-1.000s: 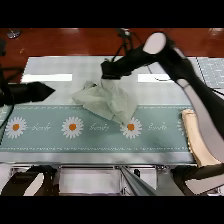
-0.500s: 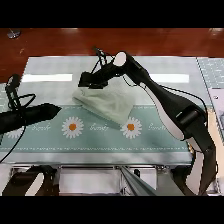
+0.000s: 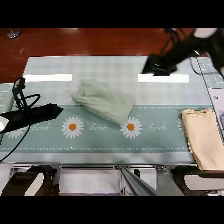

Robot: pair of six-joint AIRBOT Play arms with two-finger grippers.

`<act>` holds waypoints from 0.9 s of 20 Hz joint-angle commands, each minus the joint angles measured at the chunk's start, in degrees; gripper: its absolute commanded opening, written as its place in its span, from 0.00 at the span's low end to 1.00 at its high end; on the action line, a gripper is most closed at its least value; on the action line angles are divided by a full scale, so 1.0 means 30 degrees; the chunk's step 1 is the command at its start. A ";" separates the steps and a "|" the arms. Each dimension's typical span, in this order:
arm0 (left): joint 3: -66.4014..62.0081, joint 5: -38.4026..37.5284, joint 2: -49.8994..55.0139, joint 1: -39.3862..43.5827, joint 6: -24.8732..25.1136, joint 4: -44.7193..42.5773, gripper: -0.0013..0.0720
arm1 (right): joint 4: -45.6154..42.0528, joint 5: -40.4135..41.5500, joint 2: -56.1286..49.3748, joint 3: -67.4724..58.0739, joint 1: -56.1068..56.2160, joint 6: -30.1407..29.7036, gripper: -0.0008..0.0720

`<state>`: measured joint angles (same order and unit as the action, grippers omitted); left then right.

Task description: Fold the shirts.

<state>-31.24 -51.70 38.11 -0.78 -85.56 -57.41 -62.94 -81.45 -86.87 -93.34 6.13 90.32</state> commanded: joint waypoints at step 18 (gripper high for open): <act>0.2084 0.0175 0.0102 0.1479 -0.0080 0.1027 0.06 | 1.2488 0.9027 -0.2696 0.9260 0.5013 -0.4532 0.04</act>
<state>-25.04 -51.18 38.37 3.62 -85.80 -54.39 -25.67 -48.21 -91.46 -56.53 19.94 80.64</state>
